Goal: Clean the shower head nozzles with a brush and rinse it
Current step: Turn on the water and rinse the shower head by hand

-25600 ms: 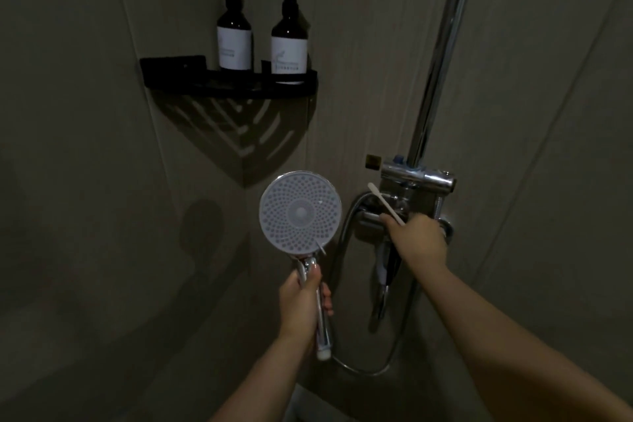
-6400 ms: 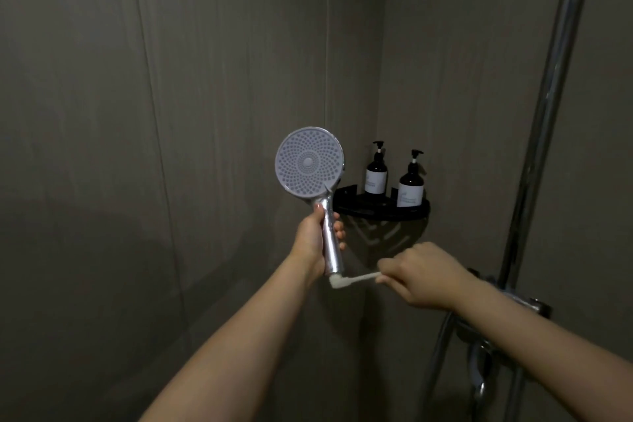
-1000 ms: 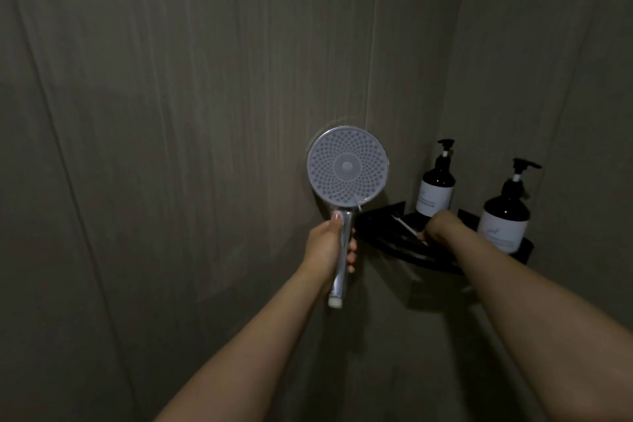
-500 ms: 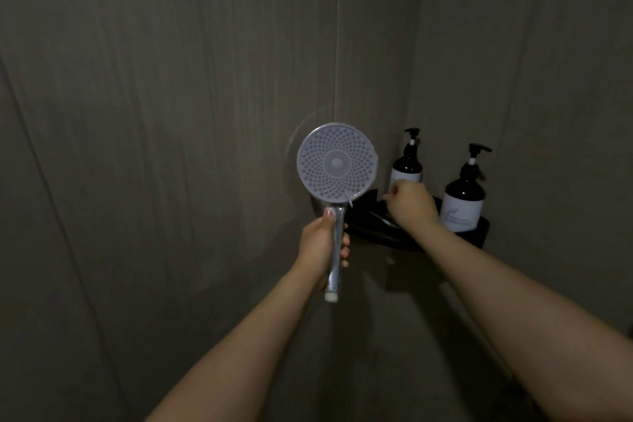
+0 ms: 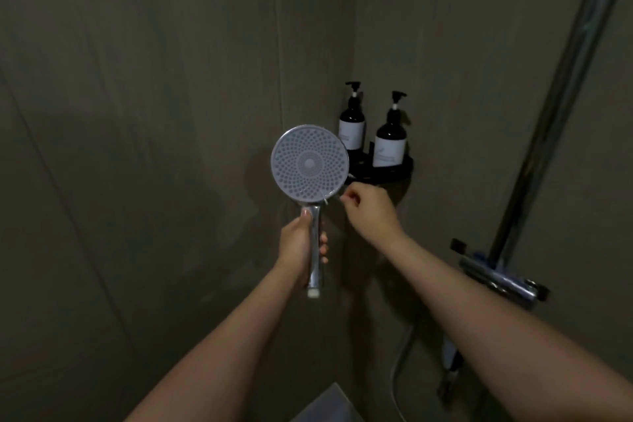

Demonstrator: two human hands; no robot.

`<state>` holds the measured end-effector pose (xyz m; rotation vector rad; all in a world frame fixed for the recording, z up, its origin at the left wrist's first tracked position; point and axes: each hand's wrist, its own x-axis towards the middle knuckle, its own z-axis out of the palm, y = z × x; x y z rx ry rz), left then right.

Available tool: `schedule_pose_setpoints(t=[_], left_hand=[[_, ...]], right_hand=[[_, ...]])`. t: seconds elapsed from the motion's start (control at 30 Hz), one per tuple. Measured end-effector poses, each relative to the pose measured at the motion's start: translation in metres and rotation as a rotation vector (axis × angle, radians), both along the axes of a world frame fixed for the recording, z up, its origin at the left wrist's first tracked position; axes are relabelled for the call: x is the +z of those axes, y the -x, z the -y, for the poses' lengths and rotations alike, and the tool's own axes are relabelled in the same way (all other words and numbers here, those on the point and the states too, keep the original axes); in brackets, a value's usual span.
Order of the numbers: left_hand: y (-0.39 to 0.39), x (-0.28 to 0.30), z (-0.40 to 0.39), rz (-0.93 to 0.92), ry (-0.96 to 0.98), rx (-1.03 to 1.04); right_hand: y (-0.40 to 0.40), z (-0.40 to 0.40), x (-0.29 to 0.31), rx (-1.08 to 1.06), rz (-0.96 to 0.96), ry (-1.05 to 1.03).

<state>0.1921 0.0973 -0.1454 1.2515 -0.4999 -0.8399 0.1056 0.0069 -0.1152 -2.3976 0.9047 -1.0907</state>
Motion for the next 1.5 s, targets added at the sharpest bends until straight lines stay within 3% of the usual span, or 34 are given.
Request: schedule_pose_setpoints(t=[0.8,1.17,1.5], left_hand=[[0.126,-0.109,-0.064,-0.105,-0.119,-0.352],[0.136,-0.231,-0.055,-0.151,-0.123,-0.407],[0.128,-0.371,0.0,-0.143,-0.022,-0.417]], right_hand=[[0.157,-0.092,-0.112,-0.313,-0.109,-0.258],[0.196,-0.068,-0.194,-0.574,-0.063,-0.304],[0.181,-0.001,-0.273,-0.619,0.125,-0.369]])
